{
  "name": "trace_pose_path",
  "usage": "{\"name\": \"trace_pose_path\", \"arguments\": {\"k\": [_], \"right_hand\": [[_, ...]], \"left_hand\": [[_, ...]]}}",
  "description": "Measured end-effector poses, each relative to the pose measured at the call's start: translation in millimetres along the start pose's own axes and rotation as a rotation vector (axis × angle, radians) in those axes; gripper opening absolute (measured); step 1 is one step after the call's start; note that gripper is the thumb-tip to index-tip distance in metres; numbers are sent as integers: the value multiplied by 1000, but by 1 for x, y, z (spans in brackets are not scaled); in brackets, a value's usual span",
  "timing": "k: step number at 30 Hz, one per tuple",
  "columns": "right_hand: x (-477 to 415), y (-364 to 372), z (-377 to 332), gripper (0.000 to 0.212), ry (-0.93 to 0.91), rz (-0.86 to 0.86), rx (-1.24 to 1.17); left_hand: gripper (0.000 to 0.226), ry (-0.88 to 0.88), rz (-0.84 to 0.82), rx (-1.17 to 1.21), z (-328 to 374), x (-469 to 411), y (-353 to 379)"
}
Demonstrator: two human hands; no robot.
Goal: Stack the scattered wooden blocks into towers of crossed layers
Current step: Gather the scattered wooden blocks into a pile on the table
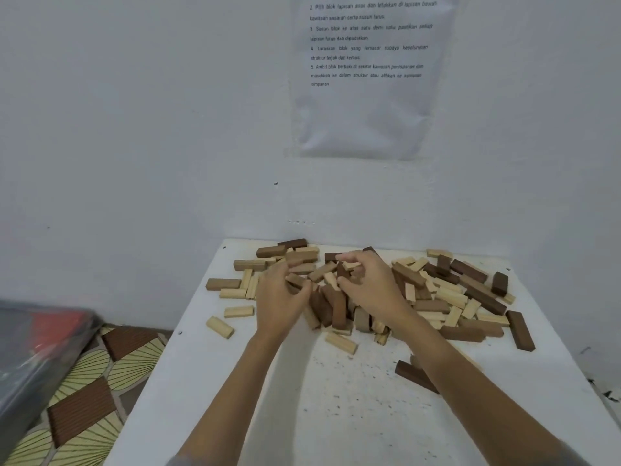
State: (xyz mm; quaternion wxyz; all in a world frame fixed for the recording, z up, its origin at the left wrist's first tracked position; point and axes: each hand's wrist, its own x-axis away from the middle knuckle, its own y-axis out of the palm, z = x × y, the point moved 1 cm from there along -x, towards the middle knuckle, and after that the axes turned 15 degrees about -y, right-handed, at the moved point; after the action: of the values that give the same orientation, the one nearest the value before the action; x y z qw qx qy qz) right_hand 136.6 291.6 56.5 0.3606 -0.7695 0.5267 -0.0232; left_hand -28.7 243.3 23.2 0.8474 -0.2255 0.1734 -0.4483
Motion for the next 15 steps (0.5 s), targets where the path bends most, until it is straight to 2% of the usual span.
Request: {"name": "trace_pose_path", "arguments": {"k": [3,7,9,12,15], "right_hand": [[-23,19,-2,48,-36,-185,98],[-53,44,-3,75,-15,-450,212],[-67,57,-3,83,-11,-563,295],[-86,76,0,95,48,-663,376],[-97,92,4,104,82,-705,469]], "left_hand": [[63,-43,-54,-230,-21,-23,-26],[114,-146,-289,-477,-43,-56,-51],[127,-177,-386,-621,-53,-71,-56],[128,-132,-440,-758,-62,-89,-59],[110,-49,-381,-832,-62,-98,-59]]}}
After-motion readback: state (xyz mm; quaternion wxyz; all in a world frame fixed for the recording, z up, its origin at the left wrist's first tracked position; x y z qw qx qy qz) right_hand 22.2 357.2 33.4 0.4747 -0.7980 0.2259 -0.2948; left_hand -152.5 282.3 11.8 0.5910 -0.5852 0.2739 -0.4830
